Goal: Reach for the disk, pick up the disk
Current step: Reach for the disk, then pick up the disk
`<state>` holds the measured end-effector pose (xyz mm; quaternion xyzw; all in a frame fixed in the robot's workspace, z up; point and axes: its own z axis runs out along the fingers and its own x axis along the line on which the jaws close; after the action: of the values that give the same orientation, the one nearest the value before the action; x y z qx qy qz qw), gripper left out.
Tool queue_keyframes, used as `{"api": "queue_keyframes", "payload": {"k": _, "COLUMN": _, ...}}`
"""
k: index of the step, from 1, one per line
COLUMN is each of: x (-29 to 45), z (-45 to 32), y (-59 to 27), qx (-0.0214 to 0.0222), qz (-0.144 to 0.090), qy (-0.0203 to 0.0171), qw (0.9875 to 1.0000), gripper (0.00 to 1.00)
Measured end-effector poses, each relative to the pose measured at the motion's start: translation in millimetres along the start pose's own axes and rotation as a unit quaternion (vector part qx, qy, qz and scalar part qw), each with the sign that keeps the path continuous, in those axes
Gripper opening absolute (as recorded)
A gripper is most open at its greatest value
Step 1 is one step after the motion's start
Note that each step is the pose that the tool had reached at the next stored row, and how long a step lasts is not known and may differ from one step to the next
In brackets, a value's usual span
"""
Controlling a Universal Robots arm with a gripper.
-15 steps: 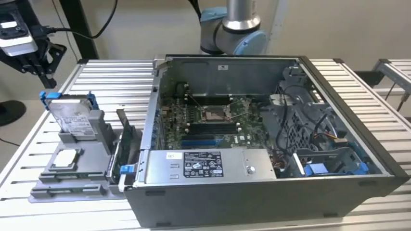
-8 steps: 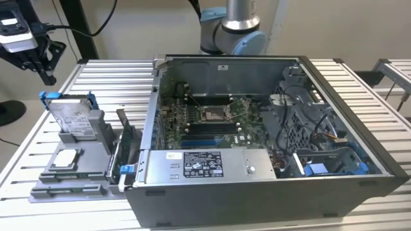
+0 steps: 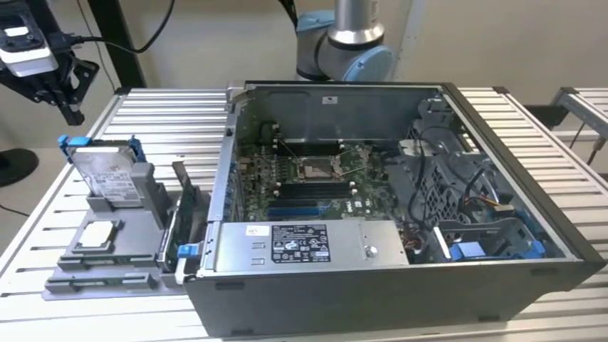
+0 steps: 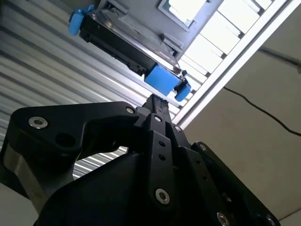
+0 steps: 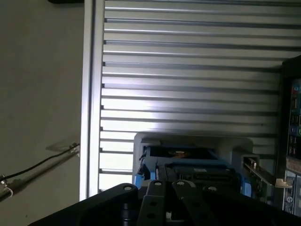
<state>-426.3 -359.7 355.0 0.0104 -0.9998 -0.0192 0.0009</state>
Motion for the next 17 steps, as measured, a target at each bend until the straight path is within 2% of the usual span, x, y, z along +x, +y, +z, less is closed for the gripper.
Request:
{"api": "queue_keyframes", "payload": {"k": 2, "x": -1.6, "z": 0.0, "y": -1.9, "qx": 0.0, "qz": 0.0, "qy": 0.0003, "qw": 1.0, "gripper": 0.0}}
{"api": "queue_keyframes", "payload": {"k": 8, "x": -1.4, "z": -0.5, "y": -20.1, "qx": -0.0001, "qz": 0.0, "qy": 0.0004, "qw": 1.0, "gripper": 0.0}}
{"api": "queue_keyframes", "payload": {"k": 17, "x": -0.3, "z": -0.5, "y": -20.5, "qx": -0.0001, "qz": 0.0, "qy": 0.0004, "qw": 1.0, "gripper": 0.0}}
